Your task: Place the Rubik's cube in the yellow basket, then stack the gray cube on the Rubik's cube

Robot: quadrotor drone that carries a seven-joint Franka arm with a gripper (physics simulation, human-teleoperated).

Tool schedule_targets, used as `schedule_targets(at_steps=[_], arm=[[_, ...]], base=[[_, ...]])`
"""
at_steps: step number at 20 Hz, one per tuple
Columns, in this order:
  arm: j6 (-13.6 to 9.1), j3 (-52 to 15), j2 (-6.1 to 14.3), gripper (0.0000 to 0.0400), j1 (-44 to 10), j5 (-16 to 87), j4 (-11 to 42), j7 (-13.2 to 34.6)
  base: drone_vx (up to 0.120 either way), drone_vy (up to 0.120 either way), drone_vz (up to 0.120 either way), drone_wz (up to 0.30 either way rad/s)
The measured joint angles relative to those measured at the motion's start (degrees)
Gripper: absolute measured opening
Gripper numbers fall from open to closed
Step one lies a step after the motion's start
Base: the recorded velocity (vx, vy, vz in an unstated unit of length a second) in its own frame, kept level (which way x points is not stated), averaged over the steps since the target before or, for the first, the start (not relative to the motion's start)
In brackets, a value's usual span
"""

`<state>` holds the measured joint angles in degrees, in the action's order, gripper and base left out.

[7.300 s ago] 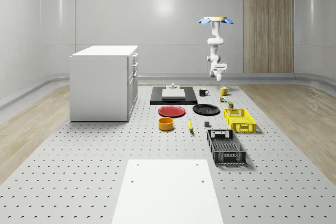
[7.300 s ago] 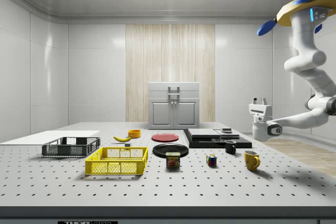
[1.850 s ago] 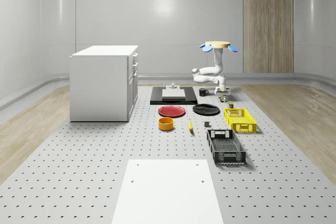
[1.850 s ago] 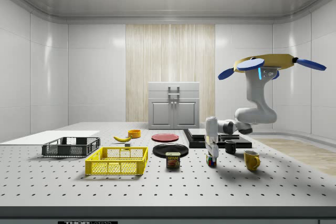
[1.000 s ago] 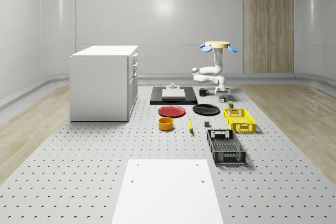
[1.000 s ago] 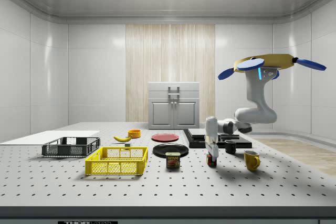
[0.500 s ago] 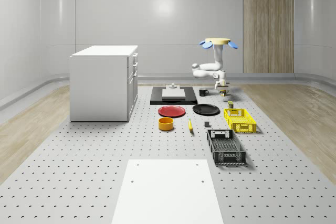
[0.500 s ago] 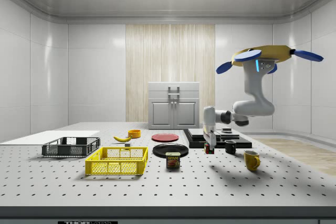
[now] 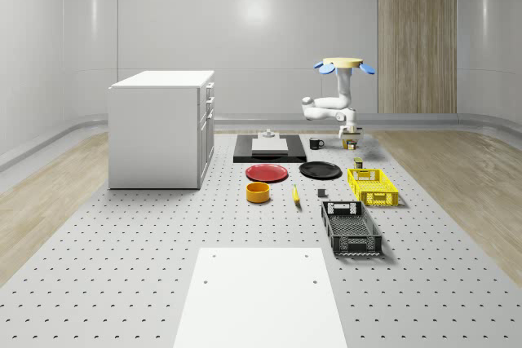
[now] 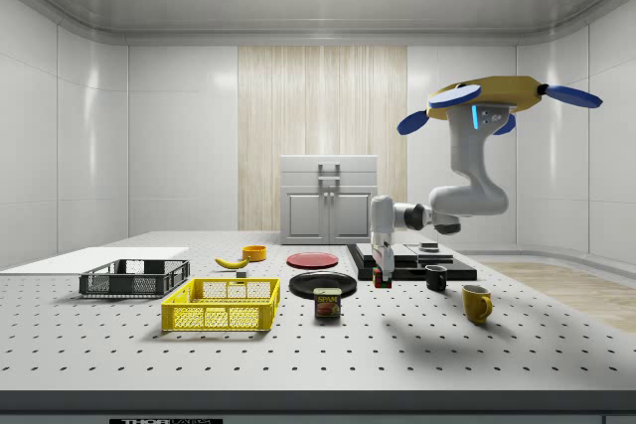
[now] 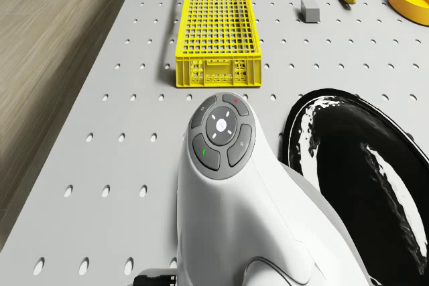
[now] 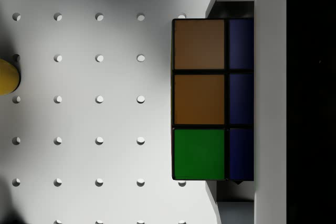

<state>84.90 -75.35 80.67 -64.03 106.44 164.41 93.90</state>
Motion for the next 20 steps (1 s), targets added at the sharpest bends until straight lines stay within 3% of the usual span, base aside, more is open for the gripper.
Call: schedule_targets(at_steps=[20], arm=[[2.2, -0.5, 2.4, 0.0325, -0.7, -1.1, -0.1, 0.6]], base=[[0.12, 0.0, 0.008, 0.0]])
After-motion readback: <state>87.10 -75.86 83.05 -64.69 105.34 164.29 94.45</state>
